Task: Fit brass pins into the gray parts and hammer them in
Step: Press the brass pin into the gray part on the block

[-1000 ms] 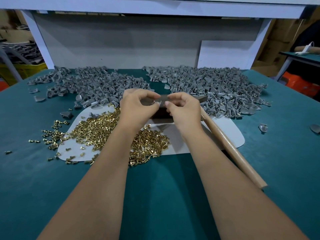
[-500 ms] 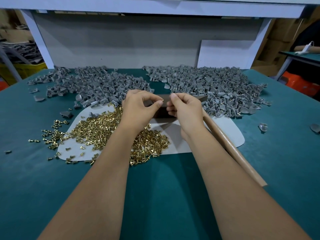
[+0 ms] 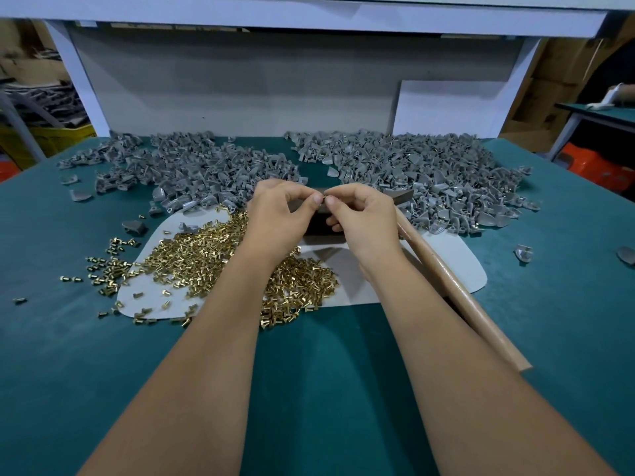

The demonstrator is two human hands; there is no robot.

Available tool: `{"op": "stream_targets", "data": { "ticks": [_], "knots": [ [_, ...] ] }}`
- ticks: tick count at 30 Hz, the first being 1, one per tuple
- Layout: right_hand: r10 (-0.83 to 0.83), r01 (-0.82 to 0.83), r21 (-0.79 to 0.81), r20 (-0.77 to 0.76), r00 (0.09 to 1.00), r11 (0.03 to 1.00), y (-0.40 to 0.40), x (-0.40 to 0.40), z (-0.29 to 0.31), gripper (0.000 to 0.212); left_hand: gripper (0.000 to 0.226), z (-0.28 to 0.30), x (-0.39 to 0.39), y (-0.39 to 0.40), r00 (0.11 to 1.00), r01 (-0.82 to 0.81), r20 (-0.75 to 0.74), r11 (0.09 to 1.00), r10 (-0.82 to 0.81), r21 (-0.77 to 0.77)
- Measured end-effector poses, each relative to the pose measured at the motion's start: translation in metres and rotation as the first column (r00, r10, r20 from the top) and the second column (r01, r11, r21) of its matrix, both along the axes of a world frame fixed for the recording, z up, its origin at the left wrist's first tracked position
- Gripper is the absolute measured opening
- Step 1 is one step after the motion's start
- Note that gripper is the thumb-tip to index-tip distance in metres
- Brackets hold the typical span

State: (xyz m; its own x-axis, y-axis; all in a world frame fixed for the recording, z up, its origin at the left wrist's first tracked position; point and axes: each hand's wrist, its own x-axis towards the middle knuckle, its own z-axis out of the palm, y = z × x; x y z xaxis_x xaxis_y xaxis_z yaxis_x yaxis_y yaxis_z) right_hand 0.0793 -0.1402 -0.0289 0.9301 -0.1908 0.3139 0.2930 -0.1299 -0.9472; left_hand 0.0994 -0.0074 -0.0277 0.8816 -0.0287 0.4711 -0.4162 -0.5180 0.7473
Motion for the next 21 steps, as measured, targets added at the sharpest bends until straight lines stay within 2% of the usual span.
{"op": "stream_targets", "data": {
  "ticks": [3, 6, 8, 11, 14, 21],
  "knots": [
    [-0.018, 0.018, -0.005, -0.016, 1.0, 1.0, 0.0, 0.002, 0.0, 0.014, 0.013, 0.0, -0.002, -0.003, 1.0, 0.021, 0.01, 1.0, -0.021, 0.005],
    [-0.075, 0.079, -0.152, 0.031, 0.997, 0.985, 0.003, 0.006, 0.001, 0.019, 0.014, 0.0, -0.006, -0.007, 0.998, -0.049, 0.038, 0.997, 0.047, 0.051],
    [-0.136, 0.154, -0.255, 0.087, 0.987, 0.955, 0.003, 0.01, 0.005, 0.02, 0.017, 0.001, -0.007, -0.008, 0.989, -0.144, 0.032, 0.99, 0.144, -0.01],
    [-0.138, 0.158, -0.369, 0.08, 0.987, 0.916, 0.0, 0.022, 0.01, 0.019, 0.027, 0.0, -0.005, -0.002, 0.977, -0.206, -0.074, 0.971, 0.198, -0.125],
    [-0.11, 0.111, -0.513, 0.033, 0.993, 0.851, 0.003, 0.032, 0.011, 0.019, 0.032, -0.004, -0.003, 0.003, 0.972, -0.174, -0.176, 0.98, 0.155, -0.099],
    [-0.096, 0.058, -0.735, -0.01, 0.995, 0.676, 0.007, 0.037, 0.02, 0.012, 0.013, -0.008, 0.006, 0.002, 0.978, -0.154, -0.146, 0.988, 0.15, -0.02]
  ]
}}
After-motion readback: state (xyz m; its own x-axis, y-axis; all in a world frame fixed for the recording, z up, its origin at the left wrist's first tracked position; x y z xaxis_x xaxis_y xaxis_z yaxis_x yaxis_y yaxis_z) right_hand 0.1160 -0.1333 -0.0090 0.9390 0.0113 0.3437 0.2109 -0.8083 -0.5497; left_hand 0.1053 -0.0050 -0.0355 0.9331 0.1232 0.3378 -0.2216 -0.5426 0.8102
